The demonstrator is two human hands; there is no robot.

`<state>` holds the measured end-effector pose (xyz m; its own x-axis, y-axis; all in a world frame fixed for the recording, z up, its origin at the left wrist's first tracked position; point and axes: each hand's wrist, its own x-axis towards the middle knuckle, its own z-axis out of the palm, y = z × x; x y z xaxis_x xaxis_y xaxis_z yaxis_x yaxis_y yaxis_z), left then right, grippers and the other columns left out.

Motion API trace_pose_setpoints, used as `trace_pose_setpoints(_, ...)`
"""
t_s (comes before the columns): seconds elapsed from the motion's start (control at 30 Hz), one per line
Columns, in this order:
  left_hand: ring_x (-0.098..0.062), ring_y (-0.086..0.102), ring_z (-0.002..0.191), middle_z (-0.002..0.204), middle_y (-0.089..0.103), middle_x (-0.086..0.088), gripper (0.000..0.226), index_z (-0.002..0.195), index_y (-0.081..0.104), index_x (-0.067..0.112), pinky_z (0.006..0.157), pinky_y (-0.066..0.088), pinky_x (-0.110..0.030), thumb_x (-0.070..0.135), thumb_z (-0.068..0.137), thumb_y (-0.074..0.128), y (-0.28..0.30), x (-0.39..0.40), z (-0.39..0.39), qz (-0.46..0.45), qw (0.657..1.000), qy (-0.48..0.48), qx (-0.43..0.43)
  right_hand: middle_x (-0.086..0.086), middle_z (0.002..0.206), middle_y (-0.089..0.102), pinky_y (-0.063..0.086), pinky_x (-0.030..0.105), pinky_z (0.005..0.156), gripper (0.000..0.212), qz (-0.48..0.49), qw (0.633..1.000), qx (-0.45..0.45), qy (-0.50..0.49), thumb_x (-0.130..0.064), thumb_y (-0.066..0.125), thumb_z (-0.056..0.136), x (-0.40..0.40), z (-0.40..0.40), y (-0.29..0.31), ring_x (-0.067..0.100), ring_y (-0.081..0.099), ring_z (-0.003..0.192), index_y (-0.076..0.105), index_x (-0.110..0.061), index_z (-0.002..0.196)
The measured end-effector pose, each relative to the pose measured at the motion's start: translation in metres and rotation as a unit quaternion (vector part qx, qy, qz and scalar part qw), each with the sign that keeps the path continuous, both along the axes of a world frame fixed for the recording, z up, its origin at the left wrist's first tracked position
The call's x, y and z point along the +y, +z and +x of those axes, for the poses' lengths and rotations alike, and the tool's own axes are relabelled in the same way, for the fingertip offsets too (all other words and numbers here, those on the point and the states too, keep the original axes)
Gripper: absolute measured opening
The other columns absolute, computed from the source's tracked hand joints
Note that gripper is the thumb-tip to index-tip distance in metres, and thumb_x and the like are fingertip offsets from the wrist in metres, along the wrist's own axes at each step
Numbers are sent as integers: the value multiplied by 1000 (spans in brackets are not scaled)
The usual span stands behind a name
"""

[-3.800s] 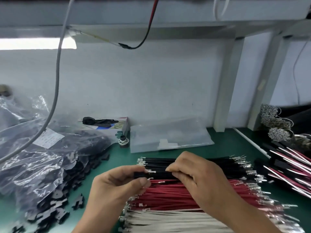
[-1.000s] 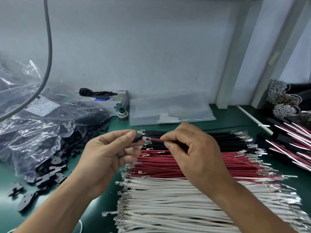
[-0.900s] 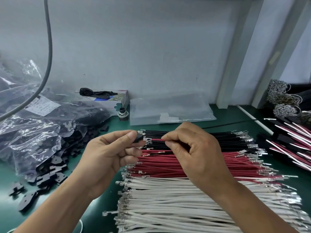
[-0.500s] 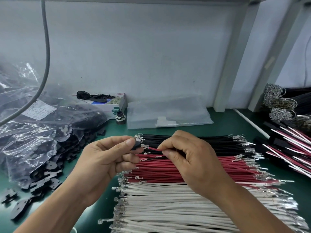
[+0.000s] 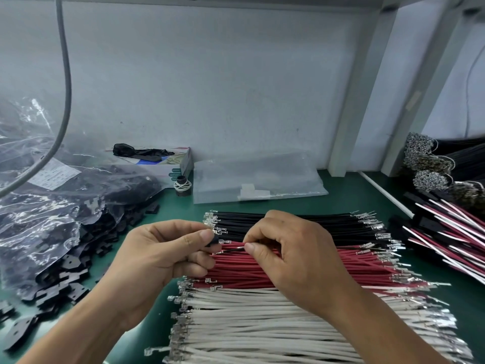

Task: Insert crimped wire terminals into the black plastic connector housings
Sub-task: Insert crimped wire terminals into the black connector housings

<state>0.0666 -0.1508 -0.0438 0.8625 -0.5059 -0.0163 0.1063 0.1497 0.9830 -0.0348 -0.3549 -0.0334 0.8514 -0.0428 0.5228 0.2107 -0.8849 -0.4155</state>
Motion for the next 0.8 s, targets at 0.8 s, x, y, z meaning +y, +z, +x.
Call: trace_pose_setpoints(0.8, -28, 74, 67, 87, 78, -20, 36, 102, 82, 21, 60, 62, -30, 20, 66, 84, 0, -5, -14, 29, 993, -15, -115, -20, 84, 60, 45, 20, 69, 11, 14, 999, -25, -37, -37, 60, 99, -1, 3, -4, 3, 58, 81, 67, -34, 91)
